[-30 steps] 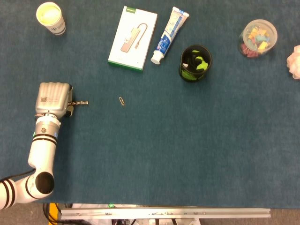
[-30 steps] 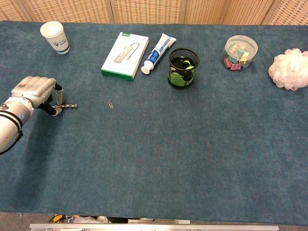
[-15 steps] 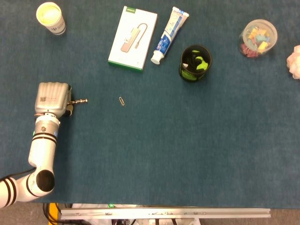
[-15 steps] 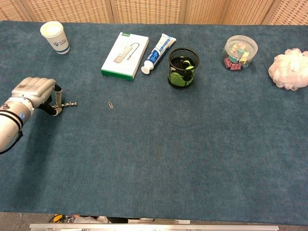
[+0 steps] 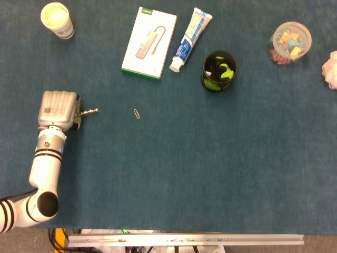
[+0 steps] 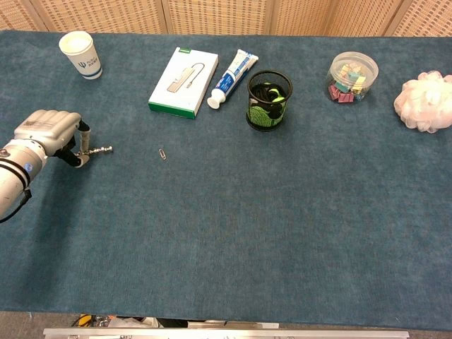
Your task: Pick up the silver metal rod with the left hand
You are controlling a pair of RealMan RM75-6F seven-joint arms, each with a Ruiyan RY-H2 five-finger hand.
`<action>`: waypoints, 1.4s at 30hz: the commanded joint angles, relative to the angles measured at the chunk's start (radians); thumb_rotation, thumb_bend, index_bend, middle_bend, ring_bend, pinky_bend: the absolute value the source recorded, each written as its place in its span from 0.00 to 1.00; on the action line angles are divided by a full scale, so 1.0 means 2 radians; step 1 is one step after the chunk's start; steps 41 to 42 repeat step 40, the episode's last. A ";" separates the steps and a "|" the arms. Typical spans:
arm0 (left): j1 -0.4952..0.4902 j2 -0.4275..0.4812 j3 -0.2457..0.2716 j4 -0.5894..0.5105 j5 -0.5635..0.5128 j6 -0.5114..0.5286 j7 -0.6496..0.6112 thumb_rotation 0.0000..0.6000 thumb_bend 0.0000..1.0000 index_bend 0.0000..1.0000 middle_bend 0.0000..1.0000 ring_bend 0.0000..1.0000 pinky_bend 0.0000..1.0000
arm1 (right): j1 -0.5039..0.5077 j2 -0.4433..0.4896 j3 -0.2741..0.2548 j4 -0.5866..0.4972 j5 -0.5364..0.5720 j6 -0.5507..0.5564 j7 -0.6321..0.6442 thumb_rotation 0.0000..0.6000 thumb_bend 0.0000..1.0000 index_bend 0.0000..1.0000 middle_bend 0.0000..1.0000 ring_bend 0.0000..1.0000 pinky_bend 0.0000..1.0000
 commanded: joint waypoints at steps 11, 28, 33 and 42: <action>-0.006 0.060 0.024 -0.095 0.059 0.048 0.054 1.00 0.36 0.59 0.98 0.95 1.00 | 0.000 -0.001 0.000 0.001 -0.003 0.002 0.000 1.00 0.28 0.36 0.41 0.28 0.27; -0.061 -0.006 0.009 -0.090 0.012 0.058 0.170 1.00 0.36 0.59 0.98 0.95 1.00 | -0.009 -0.001 -0.001 0.008 -0.003 0.011 0.012 1.00 0.28 0.36 0.41 0.28 0.27; -0.074 -0.026 0.003 -0.077 -0.008 0.058 0.184 1.00 0.36 0.60 0.98 0.95 1.00 | -0.011 -0.002 -0.002 0.011 -0.003 0.013 0.015 1.00 0.28 0.36 0.41 0.28 0.27; -0.080 -0.031 0.006 -0.075 -0.015 0.061 0.189 1.00 0.36 0.60 0.98 0.95 1.00 | -0.013 -0.002 -0.001 0.014 -0.001 0.015 0.018 1.00 0.28 0.36 0.41 0.28 0.27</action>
